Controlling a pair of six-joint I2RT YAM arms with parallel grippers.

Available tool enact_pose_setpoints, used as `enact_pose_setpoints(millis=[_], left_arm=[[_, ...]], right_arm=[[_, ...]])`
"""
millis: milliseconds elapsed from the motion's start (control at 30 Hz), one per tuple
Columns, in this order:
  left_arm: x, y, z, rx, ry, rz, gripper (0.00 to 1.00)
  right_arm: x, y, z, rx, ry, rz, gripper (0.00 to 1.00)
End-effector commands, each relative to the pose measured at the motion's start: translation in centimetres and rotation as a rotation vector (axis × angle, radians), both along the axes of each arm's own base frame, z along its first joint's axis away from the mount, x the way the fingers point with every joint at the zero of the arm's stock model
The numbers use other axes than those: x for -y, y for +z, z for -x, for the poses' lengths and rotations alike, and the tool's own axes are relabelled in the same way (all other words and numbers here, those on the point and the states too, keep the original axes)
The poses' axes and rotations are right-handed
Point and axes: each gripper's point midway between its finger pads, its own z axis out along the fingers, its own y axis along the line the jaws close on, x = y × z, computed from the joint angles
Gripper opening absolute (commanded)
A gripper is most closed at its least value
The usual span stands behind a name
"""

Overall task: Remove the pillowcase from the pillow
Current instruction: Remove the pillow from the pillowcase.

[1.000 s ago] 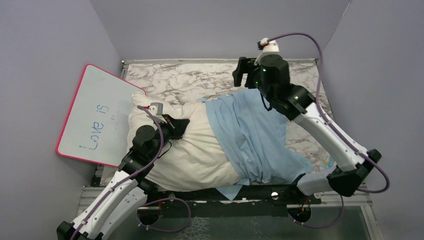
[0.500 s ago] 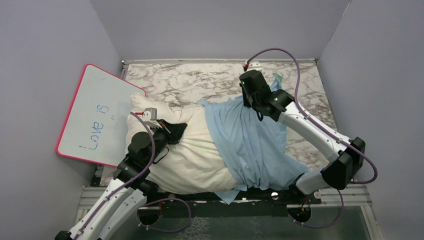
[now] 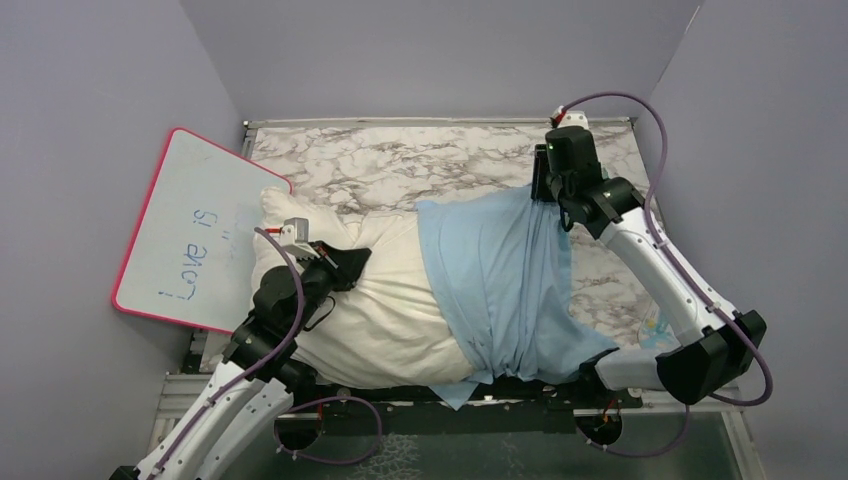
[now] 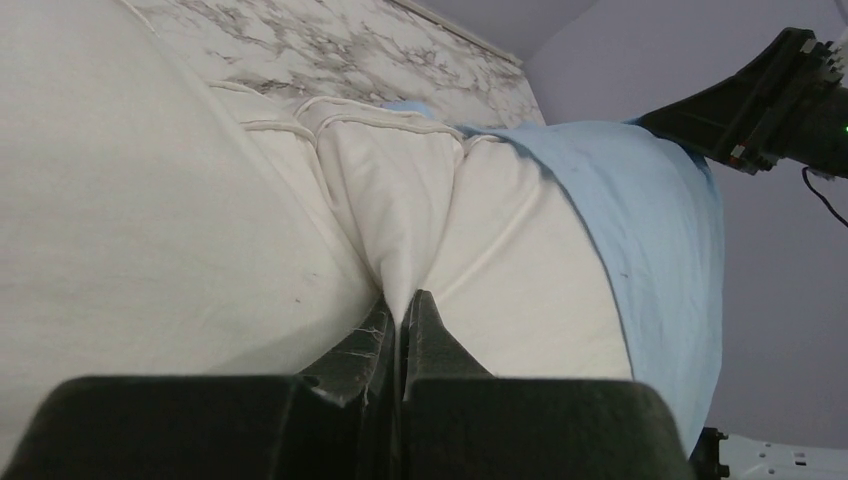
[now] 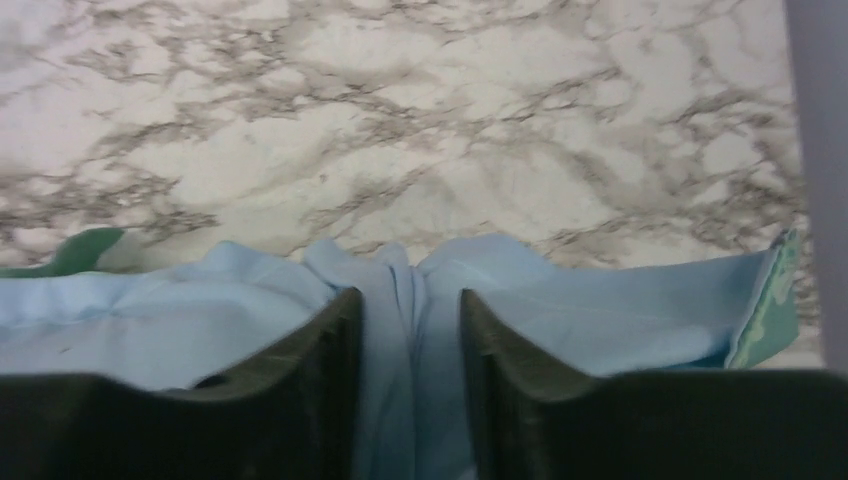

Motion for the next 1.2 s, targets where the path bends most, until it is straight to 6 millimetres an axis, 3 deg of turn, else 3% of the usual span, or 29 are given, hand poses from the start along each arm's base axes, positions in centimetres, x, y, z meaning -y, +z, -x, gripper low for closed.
enact_pose_setpoints(millis=[0, 100, 233, 333, 433, 500, 600, 667, 700, 800, 967, 1067, 1167], left_arm=[[-1.8, -4.5, 0.6, -0.152, 0.054, -0.128, 0.0], [-1.7, -4.3, 0.6, -0.149, 0.053, -0.124, 0.0], [-1.6, -4.3, 0.5, -0.154, 0.053, -0.117, 0.0], [-1.4, -4.3, 0.4, -0.158, 0.048, -0.115, 0.0], [-1.2, -4.3, 0.4, -0.162, 0.043, -0.114, 0.0], [-1.3, -4.3, 0.4, -0.167, 0.046, -0.11, 0.0], [-1.3, -4.4, 0.4, -0.169, 0.048, -0.11, 0.0], [-1.2, -4.5, 0.4, -0.172, 0.047, -0.112, 0.0], [-1.2, -4.6, 0.4, -0.174, 0.046, -0.113, 0.0], [-1.4, -4.8, 0.3, -0.185, 0.061, -0.109, 0.0], [-2.1, -4.7, 0.4, -0.189, 0.096, -0.104, 0.0], [-2.5, -4.8, 0.6, -0.188, 0.108, -0.108, 0.0], [-2.5, -5.0, 0.5, -0.194, 0.111, -0.111, 0.0]], right_arm=[[-2.9, 3.3, 0.8, 0.037, 0.203, -0.118, 0.53], [-6.0, 4.7, 1.5, 0.029, 0.339, -0.227, 0.68], [-10.7, 4.5, 2.9, -0.037, 0.52, -0.317, 0.74], [-12.9, 1.5, 3.7, -0.115, 0.55, -0.254, 0.76], [-13.9, -2.9, 5.0, -0.237, 0.55, -0.179, 0.76], [-13.6, -5.9, 5.9, -0.291, 0.513, -0.14, 0.72], [-11.0, -8.5, 5.7, -0.274, 0.394, -0.072, 0.52], [-8.6, -8.4, 4.9, -0.227, 0.285, 0.005, 0.23], [-7.3, -8.0, 4.5, -0.198, 0.22, 0.043, 0.14], [-3.8, -6.4, 3.1, -0.111, 0.071, 0.129, 0.13], [0.9, -5.3, 1.1, -0.105, -0.039, -0.019, 0.14], [-0.2, -4.4, 1.0, -0.097, 0.02, -0.078, 0.14], [-4.3, -3.1, 1.8, -0.108, 0.226, -0.21, 0.18]])
